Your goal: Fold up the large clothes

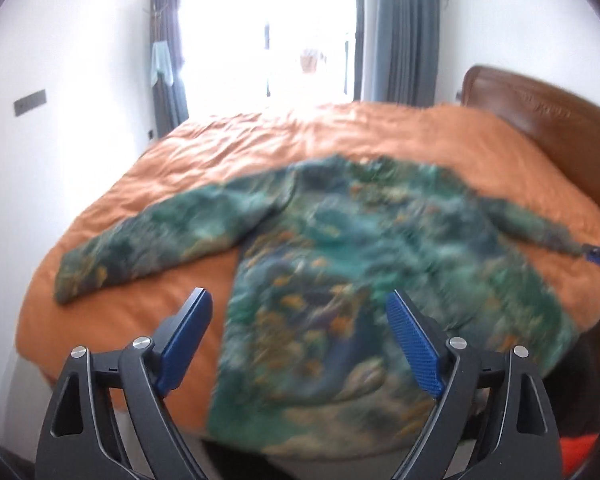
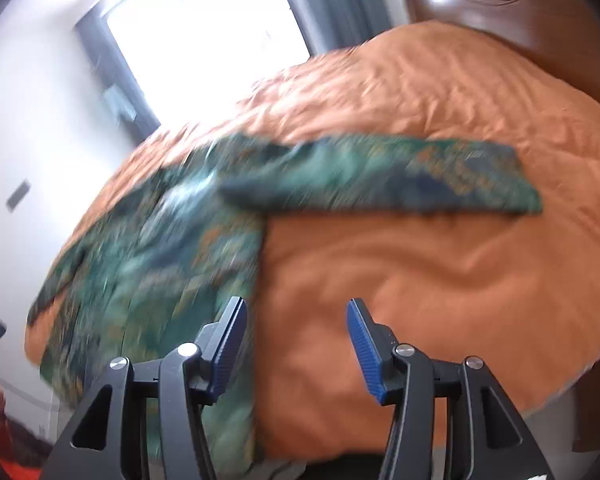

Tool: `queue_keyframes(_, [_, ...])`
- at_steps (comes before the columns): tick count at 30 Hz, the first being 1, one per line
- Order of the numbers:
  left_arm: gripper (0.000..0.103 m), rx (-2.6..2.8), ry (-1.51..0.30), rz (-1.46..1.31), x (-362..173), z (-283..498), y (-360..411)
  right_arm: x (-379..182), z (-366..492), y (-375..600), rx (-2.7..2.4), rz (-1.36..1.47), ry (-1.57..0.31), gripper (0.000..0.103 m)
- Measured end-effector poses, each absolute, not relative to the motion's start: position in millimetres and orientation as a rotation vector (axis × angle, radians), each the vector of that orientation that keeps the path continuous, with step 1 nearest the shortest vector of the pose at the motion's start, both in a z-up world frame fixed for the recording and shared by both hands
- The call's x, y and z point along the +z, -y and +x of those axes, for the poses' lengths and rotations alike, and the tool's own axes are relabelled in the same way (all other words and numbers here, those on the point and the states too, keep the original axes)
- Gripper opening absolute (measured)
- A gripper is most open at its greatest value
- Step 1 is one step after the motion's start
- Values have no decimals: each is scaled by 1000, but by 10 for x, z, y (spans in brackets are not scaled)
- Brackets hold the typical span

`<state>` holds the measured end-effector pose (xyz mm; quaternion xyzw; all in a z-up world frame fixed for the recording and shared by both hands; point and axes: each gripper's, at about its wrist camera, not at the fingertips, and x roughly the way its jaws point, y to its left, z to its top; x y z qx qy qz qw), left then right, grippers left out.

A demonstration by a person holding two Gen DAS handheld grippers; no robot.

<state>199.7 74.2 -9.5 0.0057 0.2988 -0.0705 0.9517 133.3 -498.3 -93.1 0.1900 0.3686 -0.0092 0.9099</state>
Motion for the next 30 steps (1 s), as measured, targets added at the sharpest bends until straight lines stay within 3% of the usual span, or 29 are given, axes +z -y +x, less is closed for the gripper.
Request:
queue_keyframes(1, [91, -153, -592, 3, -57, 2009, -664, -926, 1410, 5143, -43, 420, -735, 65])
queue_keyframes(9, [91, -201, -634, 44, -125, 2067, -87, -1715, 1865, 6430, -281, 891, -665, 65])
queue_keyframes(13, [91, -189, -687, 32, -216, 2055, -33, -1990, 1950, 6914, -399, 1112, -544, 65])
queue_keyframes(14, [91, -181, -694, 29, -227, 2048, -28, -2080, 1955, 6989, -418, 1167, -522, 63])
queue_keyframes(15, [91, -173, -699, 29, -236, 2032, -33, -2157, 1953, 7053, -431, 1213, -494, 41])
queue_keyframes(16, [91, -163, -703, 33, -237, 2018, -35, -2188, 1952, 7102, -432, 1224, -482, 13])
queue_keyframes(20, [91, -150, -684, 49, -245, 1960, -51, -1843, 1722, 6951, -423, 1081, -391, 9])
queue_keyframes(23, [91, -155, -718, 44, -319, 2052, -34, -1993, 1814, 6934, -475, 1008, -552, 9])
queue_keyframes(25, [91, -137, -723, 33, -322, 2084, -29, -1975, 1791, 6929, -482, 1013, -540, 9])
queue_keyframes(30, [91, -139, -686, 3, -296, 2027, -114, -1082, 1836, 6412, -404, 740, -426, 9])
